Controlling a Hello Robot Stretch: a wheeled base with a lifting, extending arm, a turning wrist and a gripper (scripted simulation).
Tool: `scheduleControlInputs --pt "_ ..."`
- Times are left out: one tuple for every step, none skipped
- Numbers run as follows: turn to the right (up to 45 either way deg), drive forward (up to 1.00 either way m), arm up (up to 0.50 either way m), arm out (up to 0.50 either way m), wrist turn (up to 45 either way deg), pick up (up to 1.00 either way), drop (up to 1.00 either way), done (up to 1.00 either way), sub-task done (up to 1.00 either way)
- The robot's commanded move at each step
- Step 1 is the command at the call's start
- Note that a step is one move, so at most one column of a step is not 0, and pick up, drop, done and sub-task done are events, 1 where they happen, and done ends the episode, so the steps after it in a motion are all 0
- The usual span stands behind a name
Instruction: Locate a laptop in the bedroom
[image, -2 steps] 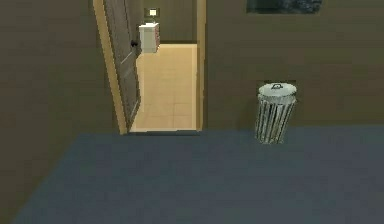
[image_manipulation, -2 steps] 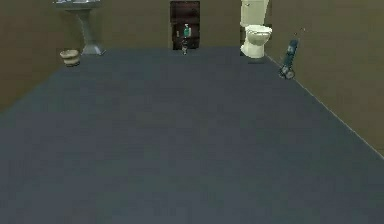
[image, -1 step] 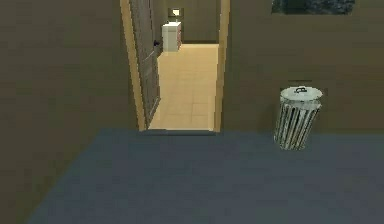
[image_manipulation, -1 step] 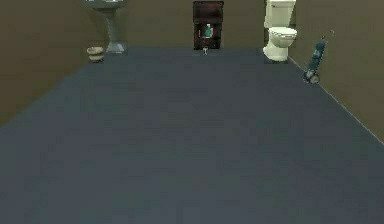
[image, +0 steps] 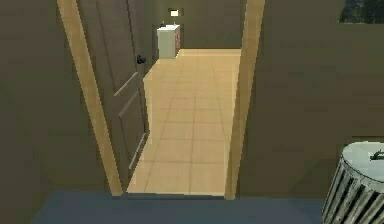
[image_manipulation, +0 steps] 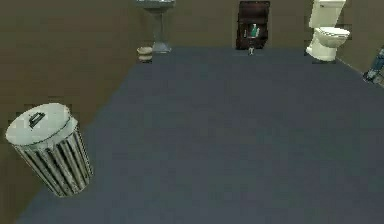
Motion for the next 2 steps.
scheduleControlInputs --pt "0.0 1.0 0.0 0.0 0.0 0.0 0.0 0.0 0.0" --pt "15.0 0.0 0.0 0.0 0.0 0.0 0.0 0.0 0.0"
